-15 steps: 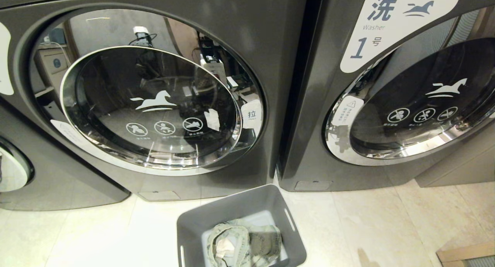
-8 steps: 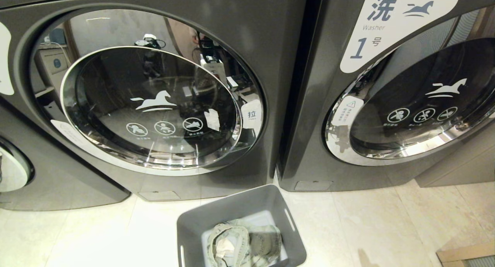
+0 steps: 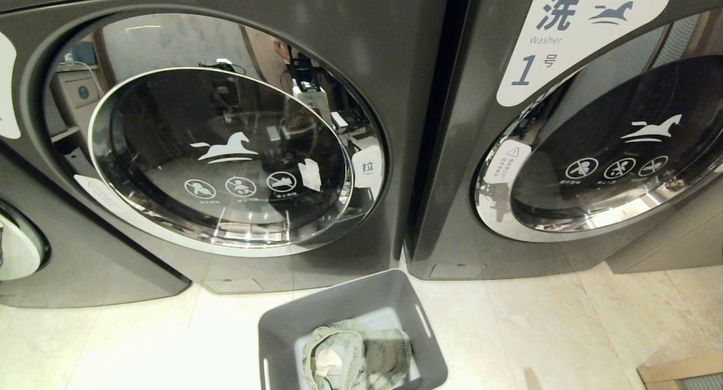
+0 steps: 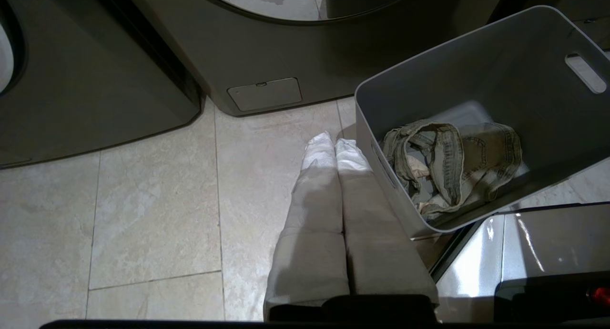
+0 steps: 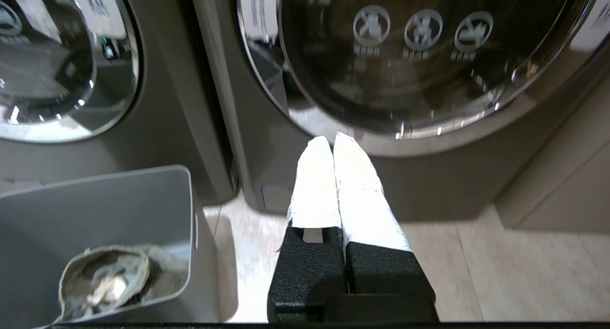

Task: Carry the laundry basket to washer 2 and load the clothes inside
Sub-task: Open the lid of the washing machine

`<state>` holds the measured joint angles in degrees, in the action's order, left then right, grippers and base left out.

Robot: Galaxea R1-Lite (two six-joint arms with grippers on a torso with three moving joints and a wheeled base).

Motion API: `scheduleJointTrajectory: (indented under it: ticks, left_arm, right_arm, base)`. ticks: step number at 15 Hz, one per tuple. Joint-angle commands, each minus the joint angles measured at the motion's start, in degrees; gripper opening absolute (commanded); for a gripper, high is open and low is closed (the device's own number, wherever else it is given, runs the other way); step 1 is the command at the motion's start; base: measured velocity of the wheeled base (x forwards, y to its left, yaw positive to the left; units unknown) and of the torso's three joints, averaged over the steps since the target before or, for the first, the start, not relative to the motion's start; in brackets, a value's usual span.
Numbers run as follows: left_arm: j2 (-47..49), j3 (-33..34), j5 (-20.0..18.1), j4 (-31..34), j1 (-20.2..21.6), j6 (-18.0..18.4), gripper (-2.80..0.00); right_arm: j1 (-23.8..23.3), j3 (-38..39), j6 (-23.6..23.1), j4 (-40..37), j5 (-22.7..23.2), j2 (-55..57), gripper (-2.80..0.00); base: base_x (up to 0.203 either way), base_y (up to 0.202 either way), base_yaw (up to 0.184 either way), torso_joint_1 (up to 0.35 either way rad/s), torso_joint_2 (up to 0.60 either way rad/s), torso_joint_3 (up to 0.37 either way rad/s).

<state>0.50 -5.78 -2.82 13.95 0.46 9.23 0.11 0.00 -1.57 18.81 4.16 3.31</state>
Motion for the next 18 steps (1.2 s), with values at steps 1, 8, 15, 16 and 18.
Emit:
scheduleJointTrajectory:
  ticks: [1,8,15,16,18]
  left_arm:
    - [-0.50,0.07,-0.08,0.38,0.00,0.09,-2.80]
    - [-0.50,0.07,0.01,0.38,0.03,-0.35,-2.80]
    - [-0.50,0.15,-0.06,0.38,0.04,-0.07,-2.80]
    - [-0.50,0.15,0.01,0.38,-0.02,-0.26,-2.80]
    - [-0.50,0.15,0.01,0.29,-0.02,-0.18,-2.80]
  right_arm:
    - [0.14,2.29,0.00,1.26,-0.43,-3.28,-2.80]
    - [0.15,2.29,2.38,-0.53,-4.43,-3.22,-2.80]
    - [0.15,2.29,2.36,-0.53,-4.43,-3.22,-2.80]
    - [0.15,2.29,2.42,-0.53,-4.43,-3.22,-2.80]
    - [0.15,2.29,2.45,-0.53,-4.43,-3.22,-2.80]
  base:
    - [0.000,0.000,0.000,0.000,0.00,0.000]
    - [0.000,0.000,0.000,0.000,0.00,0.000]
    - [0.000,0.000,0.000,0.000,0.00,0.000]
    - [0.000,0.000,0.000,0.000,0.00,0.000]
    - [0.000,0.000,0.000,0.000,0.00,0.000]
